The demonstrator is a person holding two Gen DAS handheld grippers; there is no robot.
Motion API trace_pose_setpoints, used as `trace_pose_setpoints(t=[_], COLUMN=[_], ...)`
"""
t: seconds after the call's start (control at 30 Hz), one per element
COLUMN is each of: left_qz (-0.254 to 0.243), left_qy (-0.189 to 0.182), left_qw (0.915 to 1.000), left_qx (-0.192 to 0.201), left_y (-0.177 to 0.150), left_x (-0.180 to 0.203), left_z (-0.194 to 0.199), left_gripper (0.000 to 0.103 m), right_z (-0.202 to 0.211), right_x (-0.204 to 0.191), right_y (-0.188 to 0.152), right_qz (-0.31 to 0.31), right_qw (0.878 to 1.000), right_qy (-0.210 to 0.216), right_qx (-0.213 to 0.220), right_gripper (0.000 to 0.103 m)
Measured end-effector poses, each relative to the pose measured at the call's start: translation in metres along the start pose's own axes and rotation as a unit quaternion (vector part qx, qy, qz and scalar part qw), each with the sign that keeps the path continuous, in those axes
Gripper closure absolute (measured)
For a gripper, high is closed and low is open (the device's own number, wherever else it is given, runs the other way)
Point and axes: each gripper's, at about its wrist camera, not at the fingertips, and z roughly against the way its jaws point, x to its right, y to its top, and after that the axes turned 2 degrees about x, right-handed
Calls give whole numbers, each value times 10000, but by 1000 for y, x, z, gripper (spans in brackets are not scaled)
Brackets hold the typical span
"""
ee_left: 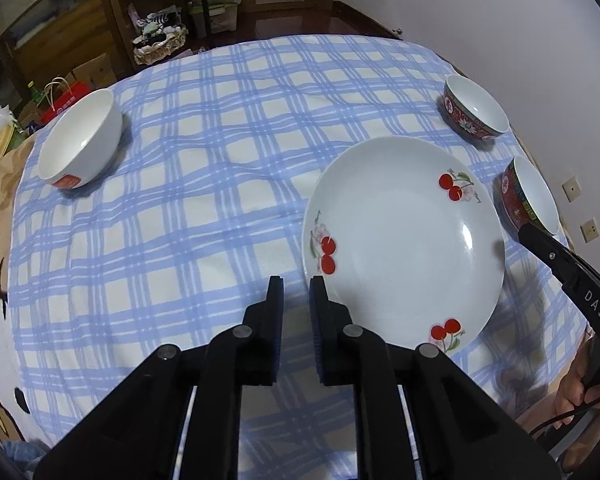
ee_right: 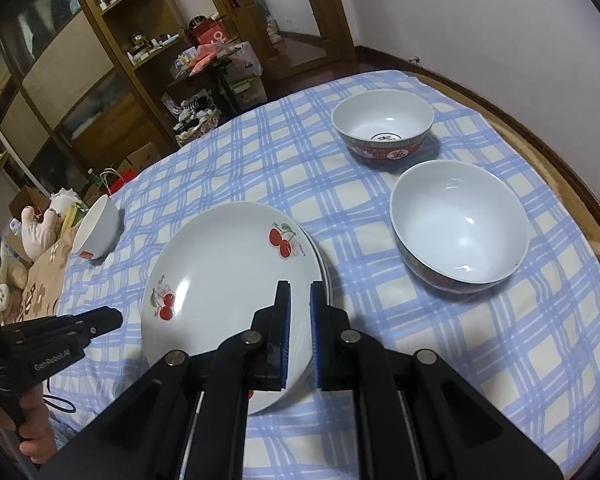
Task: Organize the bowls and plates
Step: 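Lower the held plate onto the cherry plate stack with both tools, then open both tools and withdraw from the plate stack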
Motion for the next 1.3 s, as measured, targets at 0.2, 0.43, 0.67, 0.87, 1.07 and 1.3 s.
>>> trace_pose_setpoints(t=[0.2,0.43,0.67,0.87,1.07,1.3], left_qz=[137,115,253,270,3,-22], left_qy=[53,115,-34,-21,323,346], left_qw=[9998,9998,9997,9996,9989,9985], left_qx=[95,94,-20,37,335,419], left_y=[-4,-4,-4,-2,1,4], left_x=[-8,-14,-20,-21,-17,-23], left_z=[8,2,-1,2,13,28], left_gripper=[85,84,84,66,15,11], right_z=[7,12,15,12,18,25], right_x=[-1,6,13,15,9,-4], right_y=[-2,-6,-7,-6,-4,-1], right_qz=[38,-48,-237,-286,-135,163], right_qw=[9999,9997,9986,9982,9973,9964], right_qy=[-77,-161,-355,-447,-567,-573], right_qx=[93,199,300,279,438,610], right_gripper=[85,76,44,28,18,0])
